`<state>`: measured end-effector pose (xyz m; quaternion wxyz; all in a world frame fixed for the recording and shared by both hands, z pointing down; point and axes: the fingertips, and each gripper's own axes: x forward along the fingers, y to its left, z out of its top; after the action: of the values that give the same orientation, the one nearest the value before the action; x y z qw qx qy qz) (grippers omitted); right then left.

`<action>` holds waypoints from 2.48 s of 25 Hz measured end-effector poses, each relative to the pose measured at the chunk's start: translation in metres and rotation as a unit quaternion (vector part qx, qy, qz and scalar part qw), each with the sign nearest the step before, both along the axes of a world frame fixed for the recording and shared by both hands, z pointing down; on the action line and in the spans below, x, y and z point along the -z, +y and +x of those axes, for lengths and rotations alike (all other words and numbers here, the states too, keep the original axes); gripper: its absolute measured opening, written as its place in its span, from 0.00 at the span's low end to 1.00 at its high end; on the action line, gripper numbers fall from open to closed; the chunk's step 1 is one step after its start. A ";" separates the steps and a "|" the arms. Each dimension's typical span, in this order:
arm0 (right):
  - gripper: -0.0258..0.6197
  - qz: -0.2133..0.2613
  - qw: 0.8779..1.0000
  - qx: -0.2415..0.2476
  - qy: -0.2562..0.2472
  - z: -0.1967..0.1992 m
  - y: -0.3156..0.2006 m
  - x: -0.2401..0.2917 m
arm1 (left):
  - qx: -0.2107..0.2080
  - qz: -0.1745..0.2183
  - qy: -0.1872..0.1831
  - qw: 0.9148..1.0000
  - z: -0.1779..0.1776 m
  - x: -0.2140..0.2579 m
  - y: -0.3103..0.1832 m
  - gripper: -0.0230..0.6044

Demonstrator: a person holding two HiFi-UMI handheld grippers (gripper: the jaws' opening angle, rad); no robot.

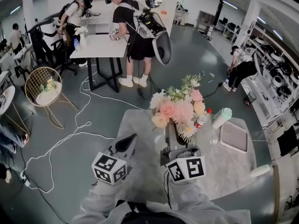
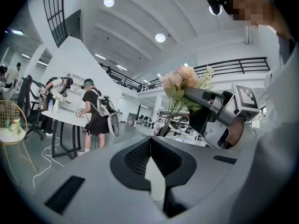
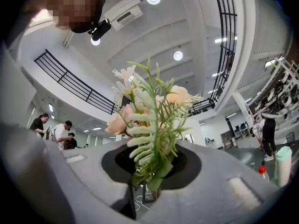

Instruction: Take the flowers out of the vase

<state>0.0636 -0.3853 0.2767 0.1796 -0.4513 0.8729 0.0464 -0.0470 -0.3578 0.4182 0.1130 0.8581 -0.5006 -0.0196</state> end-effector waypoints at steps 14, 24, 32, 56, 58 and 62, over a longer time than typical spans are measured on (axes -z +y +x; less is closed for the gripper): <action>0.20 -0.057 0.997 0.039 0.014 -0.042 -0.001 -0.055 | 0.027 -0.038 -0.003 0.999 -0.030 -0.036 0.003 0.04; 0.20 -0.118 0.991 0.053 0.031 -0.047 0.001 -0.108 | 0.037 -0.071 -0.002 0.997 -0.032 -0.064 0.007 0.04; 0.20 -0.172 0.980 0.082 0.050 -0.065 0.012 -0.160 | 0.056 -0.106 0.007 0.993 -0.044 -0.095 0.021 0.04; 0.20 -0.261 0.956 0.119 0.062 -0.080 0.041 -0.221 | 0.080 -0.159 0.025 0.984 -0.054 -0.136 0.060 0.04; 0.20 -0.264 0.955 0.123 0.063 -0.082 0.043 -0.222 | 0.082 -0.161 0.026 0.983 -0.055 -0.137 0.062 0.04; 0.20 -0.267 0.953 0.126 0.064 -0.089 0.046 -0.223 | 0.085 -0.163 0.026 0.983 -0.062 -0.137 0.067 0.04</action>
<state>-0.0258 -0.3392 0.4999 0.0009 -0.3657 0.9126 -0.1830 -0.1094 -0.2910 0.5552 0.2622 0.7820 -0.5647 0.0300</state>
